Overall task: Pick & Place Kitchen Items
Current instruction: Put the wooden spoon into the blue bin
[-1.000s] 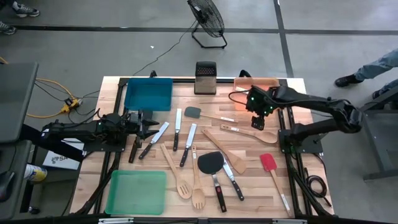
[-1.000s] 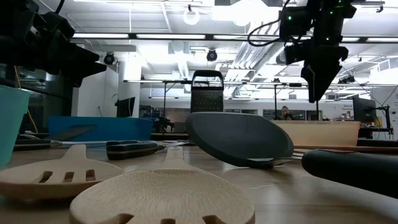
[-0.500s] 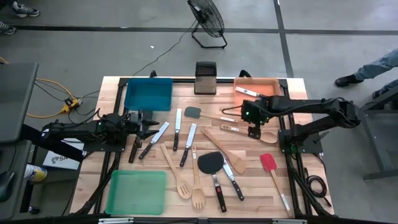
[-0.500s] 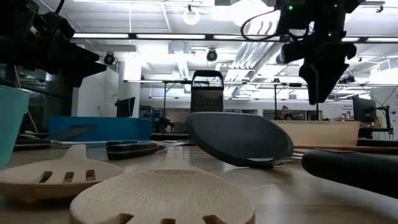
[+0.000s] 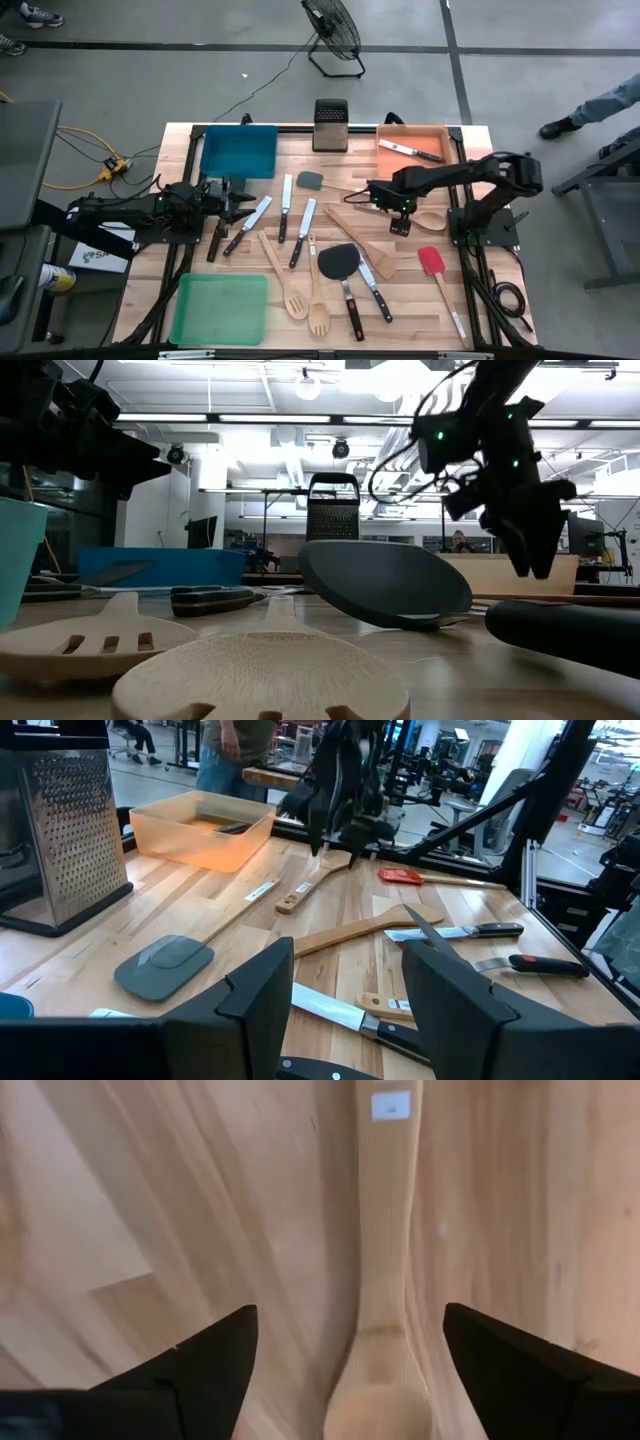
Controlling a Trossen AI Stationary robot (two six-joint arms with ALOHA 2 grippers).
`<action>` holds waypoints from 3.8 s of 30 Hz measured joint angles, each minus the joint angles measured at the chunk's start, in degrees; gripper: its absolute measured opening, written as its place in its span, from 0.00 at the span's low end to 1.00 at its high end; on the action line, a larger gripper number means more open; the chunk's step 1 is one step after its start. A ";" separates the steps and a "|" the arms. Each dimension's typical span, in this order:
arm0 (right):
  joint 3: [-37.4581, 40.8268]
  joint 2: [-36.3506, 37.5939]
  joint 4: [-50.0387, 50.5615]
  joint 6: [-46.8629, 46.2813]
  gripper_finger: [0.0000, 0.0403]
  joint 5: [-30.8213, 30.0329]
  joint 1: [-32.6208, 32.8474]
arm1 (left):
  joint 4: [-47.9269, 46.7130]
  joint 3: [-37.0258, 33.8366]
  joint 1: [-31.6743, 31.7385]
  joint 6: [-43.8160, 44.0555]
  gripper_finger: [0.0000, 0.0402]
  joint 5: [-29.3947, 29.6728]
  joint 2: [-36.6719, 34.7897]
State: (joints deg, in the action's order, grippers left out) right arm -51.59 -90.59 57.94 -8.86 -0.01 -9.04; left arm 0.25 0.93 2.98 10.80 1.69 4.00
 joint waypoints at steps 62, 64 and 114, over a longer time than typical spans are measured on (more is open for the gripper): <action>5.72 0.68 -13.41 3.78 0.17 0.25 -3.69 | 0.00 0.00 -0.02 -0.01 0.46 -0.02 -0.01; 5.66 2.77 -13.47 3.15 0.17 0.25 -3.65 | 0.00 0.00 0.00 0.01 0.46 -0.02 -0.01; 5.25 12.21 -81.57 5.68 0.17 -4.34 5.68 | 14.97 1.08 0.00 5.45 0.46 5.17 0.88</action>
State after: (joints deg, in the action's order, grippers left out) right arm -46.35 -78.38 -23.63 -3.18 -4.34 -3.36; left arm 15.22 2.01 2.98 16.25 6.86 4.88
